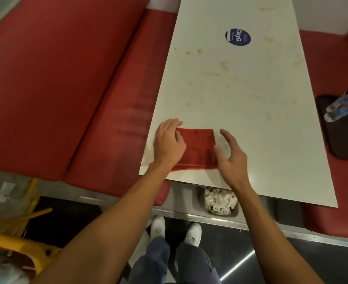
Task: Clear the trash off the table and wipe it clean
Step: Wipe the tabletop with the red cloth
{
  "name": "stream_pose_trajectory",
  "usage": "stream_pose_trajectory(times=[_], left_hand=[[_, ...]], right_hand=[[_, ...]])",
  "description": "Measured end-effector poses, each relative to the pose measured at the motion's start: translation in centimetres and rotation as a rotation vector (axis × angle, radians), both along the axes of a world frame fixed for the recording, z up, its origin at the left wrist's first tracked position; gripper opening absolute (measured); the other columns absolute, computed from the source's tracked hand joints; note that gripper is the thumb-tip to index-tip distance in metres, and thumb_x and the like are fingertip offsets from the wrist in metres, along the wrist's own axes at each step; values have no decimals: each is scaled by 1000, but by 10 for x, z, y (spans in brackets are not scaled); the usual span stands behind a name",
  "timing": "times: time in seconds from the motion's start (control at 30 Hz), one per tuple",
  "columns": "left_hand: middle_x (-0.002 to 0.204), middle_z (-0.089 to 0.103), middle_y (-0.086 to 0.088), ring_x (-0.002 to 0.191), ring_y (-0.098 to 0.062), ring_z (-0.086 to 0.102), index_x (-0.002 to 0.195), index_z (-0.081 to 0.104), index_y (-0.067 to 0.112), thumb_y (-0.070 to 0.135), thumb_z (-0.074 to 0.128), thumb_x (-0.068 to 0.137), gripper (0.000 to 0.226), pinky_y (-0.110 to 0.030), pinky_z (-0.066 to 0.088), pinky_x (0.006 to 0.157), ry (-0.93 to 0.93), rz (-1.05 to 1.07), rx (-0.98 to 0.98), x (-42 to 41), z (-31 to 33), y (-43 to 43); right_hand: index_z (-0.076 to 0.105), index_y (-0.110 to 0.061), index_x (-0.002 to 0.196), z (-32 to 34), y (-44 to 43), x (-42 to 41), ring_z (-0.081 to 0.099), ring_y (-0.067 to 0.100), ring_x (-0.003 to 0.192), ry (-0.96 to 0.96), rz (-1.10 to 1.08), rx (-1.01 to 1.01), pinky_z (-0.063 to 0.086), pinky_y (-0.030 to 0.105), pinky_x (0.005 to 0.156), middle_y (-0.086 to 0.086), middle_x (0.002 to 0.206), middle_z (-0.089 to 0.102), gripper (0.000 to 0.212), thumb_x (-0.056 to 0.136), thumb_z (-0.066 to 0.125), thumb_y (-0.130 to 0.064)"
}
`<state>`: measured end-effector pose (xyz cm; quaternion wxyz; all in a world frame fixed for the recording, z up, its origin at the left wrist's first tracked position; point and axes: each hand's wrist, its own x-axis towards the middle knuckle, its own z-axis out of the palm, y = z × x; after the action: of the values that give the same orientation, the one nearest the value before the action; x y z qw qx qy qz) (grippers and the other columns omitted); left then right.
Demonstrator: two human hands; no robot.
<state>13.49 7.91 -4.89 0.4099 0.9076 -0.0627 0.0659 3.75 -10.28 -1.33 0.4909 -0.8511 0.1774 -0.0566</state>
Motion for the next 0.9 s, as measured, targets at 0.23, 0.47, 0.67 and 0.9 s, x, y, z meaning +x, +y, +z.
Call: stream_pose_trajectory(times=[0.23,0.47,0.67,0.9], left_hand=[[174,5,-13,162,-26,-3,165,15,4,45,21,111,68,-52,2,130,138,1,549,-31,-15,-83],[169,-9,-30,160,-38,-12,160,1,-11,53,22,107,86,-53,5,130,268,239,653,-75,-10,-66],[172,-4,-24,161,-33,-8,163,3,-6,77,13,100,104,-50,2,131,269,191,688,-42,-16,0],[171,-4,-28,161,-38,-7,162,6,-9,60,17,106,89,-57,7,128,302,270,717,-33,-12,-40]], right_hand=[[46,-29,154,4,-55,4,42,15,146,19,-66,-79,33,35,121,-6,159,46,50,105,56,-30],[45,-16,154,-25,-60,58,28,24,155,-26,87,-332,24,47,127,5,165,38,54,103,53,-31],[30,-13,163,-51,-57,77,8,21,162,54,224,-593,6,43,131,5,174,17,63,106,35,-39],[22,-15,165,-55,-53,77,1,19,162,87,216,-686,2,43,132,3,175,10,65,108,30,-45]])
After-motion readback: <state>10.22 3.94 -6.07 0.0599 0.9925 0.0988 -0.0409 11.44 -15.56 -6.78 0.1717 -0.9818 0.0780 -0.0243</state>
